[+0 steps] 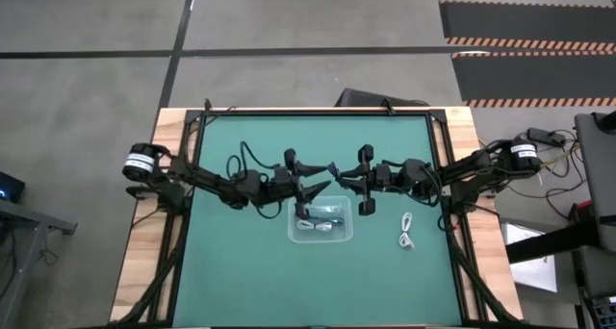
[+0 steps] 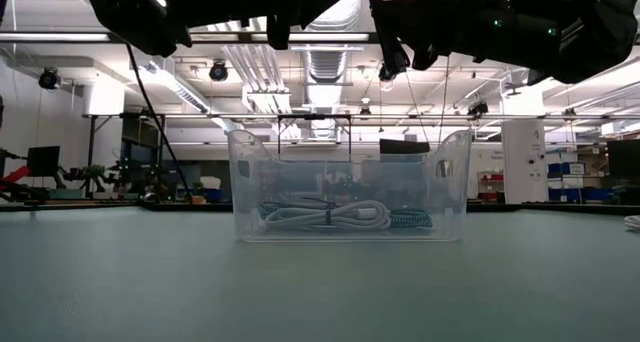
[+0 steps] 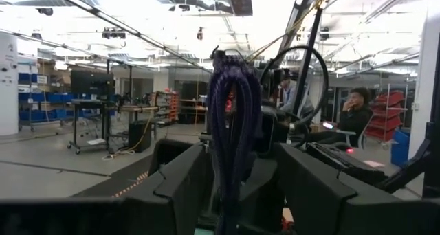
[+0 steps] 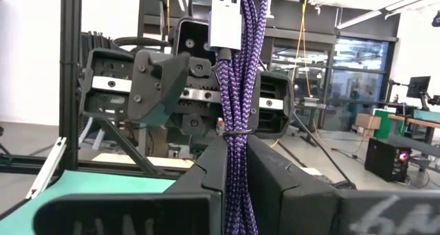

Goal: Pick and place USB-C Cables
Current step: Put the purple charger cable into the transparent bin

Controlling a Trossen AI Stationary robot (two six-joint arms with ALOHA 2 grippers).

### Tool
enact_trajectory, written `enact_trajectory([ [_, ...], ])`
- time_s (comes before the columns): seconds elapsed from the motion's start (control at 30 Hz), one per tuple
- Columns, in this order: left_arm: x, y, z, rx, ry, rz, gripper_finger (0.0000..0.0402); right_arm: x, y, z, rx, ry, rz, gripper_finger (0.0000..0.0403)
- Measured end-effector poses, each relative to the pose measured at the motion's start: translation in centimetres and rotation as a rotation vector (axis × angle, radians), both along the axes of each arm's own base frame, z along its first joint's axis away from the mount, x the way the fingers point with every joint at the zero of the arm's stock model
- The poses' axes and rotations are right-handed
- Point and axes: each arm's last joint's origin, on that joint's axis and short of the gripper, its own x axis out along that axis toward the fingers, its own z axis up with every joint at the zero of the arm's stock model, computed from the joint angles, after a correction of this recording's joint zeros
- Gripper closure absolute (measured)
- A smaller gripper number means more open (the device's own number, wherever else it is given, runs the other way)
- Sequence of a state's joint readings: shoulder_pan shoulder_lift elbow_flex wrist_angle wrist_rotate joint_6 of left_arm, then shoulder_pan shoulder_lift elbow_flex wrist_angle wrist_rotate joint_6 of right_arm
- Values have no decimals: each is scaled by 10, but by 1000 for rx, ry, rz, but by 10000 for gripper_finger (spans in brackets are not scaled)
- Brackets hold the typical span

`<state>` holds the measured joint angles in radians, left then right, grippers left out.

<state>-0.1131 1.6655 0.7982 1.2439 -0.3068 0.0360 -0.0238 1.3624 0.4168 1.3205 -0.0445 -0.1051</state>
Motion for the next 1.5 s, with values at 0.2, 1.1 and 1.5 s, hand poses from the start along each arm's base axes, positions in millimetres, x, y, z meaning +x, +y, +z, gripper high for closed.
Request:
enact_trajectory([
  [0.2, 11, -1, -5, 0, 10, 0, 235, 0, 0, 0, 0, 1, 0, 376],
  [1.1, 36, -1, -7, 6, 10, 13, 303, 0, 0, -1, -1, 7, 2, 376],
  [1.5, 36, -1, -8, 3, 11, 15, 378, 0, 0, -1, 16, 7, 9, 365],
])
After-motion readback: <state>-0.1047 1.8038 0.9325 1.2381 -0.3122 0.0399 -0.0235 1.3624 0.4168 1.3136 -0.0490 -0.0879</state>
